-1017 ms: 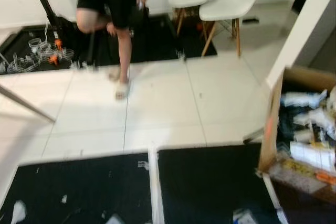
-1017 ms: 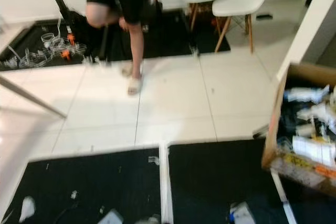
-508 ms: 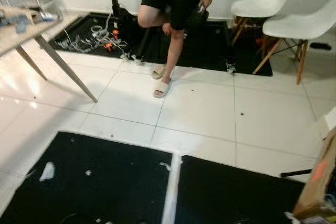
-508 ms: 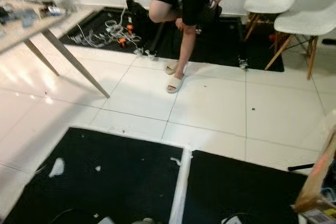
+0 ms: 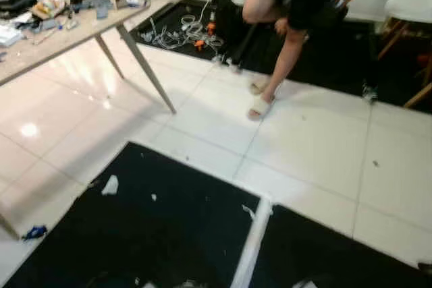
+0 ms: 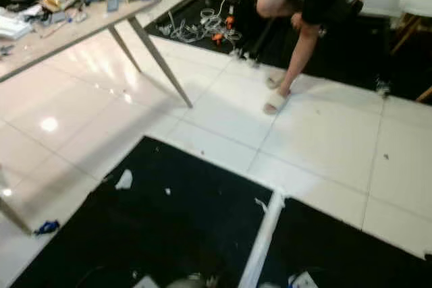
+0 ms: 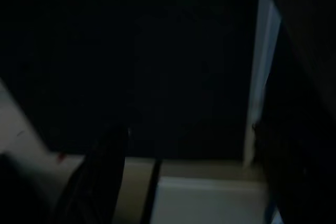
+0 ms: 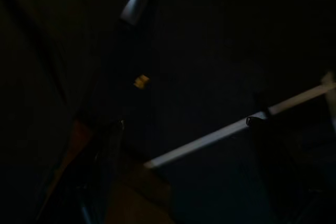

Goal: Picking trash to rubbish bin

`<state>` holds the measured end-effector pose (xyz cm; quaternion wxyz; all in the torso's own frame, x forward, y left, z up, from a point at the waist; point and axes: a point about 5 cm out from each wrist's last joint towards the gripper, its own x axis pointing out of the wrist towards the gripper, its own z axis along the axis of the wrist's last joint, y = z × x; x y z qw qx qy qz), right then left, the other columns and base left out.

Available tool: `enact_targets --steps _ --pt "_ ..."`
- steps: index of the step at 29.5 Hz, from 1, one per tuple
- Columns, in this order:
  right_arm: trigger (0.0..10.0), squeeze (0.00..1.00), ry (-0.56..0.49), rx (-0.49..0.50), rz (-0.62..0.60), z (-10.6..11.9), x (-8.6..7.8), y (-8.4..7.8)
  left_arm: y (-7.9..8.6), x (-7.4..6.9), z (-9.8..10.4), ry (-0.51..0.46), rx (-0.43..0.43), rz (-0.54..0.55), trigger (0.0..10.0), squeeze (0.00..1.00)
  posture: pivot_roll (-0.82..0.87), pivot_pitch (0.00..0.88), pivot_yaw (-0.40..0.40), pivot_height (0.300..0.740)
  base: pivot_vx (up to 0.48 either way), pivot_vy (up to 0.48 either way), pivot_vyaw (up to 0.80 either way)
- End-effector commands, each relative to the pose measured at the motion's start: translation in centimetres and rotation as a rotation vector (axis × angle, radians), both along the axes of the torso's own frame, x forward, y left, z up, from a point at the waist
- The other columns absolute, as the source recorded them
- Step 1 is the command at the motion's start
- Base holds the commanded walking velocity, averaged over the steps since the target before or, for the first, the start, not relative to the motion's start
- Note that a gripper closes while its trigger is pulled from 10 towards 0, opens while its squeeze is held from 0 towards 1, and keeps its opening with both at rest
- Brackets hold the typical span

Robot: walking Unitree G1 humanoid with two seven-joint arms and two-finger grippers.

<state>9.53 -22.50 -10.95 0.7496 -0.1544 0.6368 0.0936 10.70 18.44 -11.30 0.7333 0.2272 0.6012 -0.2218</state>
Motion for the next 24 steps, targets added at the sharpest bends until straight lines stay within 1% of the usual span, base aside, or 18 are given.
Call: enact_targets --steps 1,2,3,4,5,6,7,8,10,11,13,15,16,17,18,19,20,24 --pt "10.0 0.0 -0.043 0.044 -0.094 -0.1 0.3 0.8 -0.5 0.5 0.1 -0.041 -0.023 0.029 10.0 0.0 -0.02 0.107 0.075 0.74 0.0 0.0 0.77" --pt "10.0 0.0 -0.043 0.044 -0.094 -0.1 0.3 0.8 -0.5 0.5 0.1 -0.041 -0.023 0.029 10.0 0.0 -0.02 0.107 0.075 0.74 0.0 0.0 0.77" --pt "10.0 0.0 -0.119 0.039 -0.277 0.3 1.1 -0.2 -0.2 1.4 0.4 -0.099 -0.046 0.172 10.0 0.0 -0.02 0.105 0.075 0.74 0.0 0.0 0.77" --pt "10.0 0.0 -0.119 0.039 -0.277 0.3 1.1 -0.2 -0.2 1.4 0.4 -0.099 -0.046 0.172 10.0 0.0 -0.02 0.105 0.075 0.74 0.0 0.0 0.77" --pt "10.0 0.0 -0.149 0.039 -0.35 0.5 1.4 -0.6 -0.1 1.8 0.5 -0.122 -0.056 0.233 10.0 0.0 -0.02 0.105 0.075 0.74 0.0 0.0 0.77" --pt "10.0 0.0 -0.214 0.05 -0.47 0.9 2.3 -1.4 0.4 2.2 0.7 -0.162 -0.076 0.34 10.0 0.0 -0.02 0.105 0.075 0.74 0.0 0.0 0.77" --pt "10.0 0.0 -0.347 0.049 -0.615 2.1 4.0 -3.5 1.6 3.1 1.2 -0.239 -0.106 0.497 10.0 0.0 -0.02 0.105 0.075 0.74 0.0 0.0 0.74" --pt "10.0 0.0 -0.347 0.049 -0.615 2.1 4.0 -3.5 1.6 3.1 1.2 -0.239 -0.106 0.497 10.0 0.0 -0.02 0.105 0.075 0.74 0.0 0.0 0.74" --pt "10.0 0.0 -0.504 0.043 -0.732 3.9 6.1 -6.2 3.1 4.9 2.2 -0.333 -0.163 0.666 10.0 0.0 -0.01 0.111 0.077 0.74 0.0 0.0 0.73" --pt "10.0 0.0 -0.504 0.043 -0.732 3.9 6.1 -6.2 3.1 4.9 2.2 -0.333 -0.163 0.666 10.0 0.0 -0.01 0.111 0.077 0.74 0.0 0.0 0.73" --pt "10.0 0.0 -0.576 0.031 -0.758 5.1 7.6 -7.4 3.9 6.2 2.9 -0.391 -0.189 0.744 10.0 0.0 -0.01 0.111 0.077 0.74 0.0 0.0 0.73" --pt "10.0 0.0 -0.655 0.033 -0.739 6.5 9.5 -8.1 4.3 7.7 3.7 -0.447 -0.213 0.767 10.0 0.0 -0.01 0.111 0.077 0.74 0.0 0.0 0.72" --pt "10.0 0.0 -0.655 0.033 -0.739 6.5 9.5 -8.1 4.3 7.7 3.7 -0.447 -0.213 0.767 10.0 0.0 -0.01 0.111 0.077 0.74 0.0 0.0 0.72" --pt "10.0 0.0 -0.707 0.043 -0.718 7.5 10.9 -8.4 4.1 9.1 4.4 -0.487 -0.247 0.766 10.0 0.0 -0.01 0.111 0.077 0.74 0.0 0.0 0.71" --pt "10.0 0.0 -0.707 0.043 -0.718 7.5 10.9 -8.4 4.1 9.1 4.4 -0.487 -0.247 0.766 10.0 0.0 -0.01 0.111 0.077 0.74 0.0 0.0 0.71" --pt "10.0 0.0 -0.748 0.048 -0.666 8.5 12.5 -8.2 3.5 10.7 5.2 -0.527 -0.283 0.731 10.0 0.0 -0.01 0.11 0.074 0.74 0.0 0.0 0.71" --pt "10.0 0.0 -0.797 0.055 -0.544 9.7 14.8 -7.2 1.6 13.0 6.4 -0.581 -0.349 0.641 10.0 0.0 -0.01 0.11 0.074 0.74 0.0 0.0 0.75" --pt "10.0 0.0 -0.825 0.095 -0.463 10.3 16.8 -5.1 -1.9 14.5 7.2 -0.608 -0.429 0.512 10.0 0.0 -0.01 0.11 0.074 0.74 0.0 0.0 0.75"
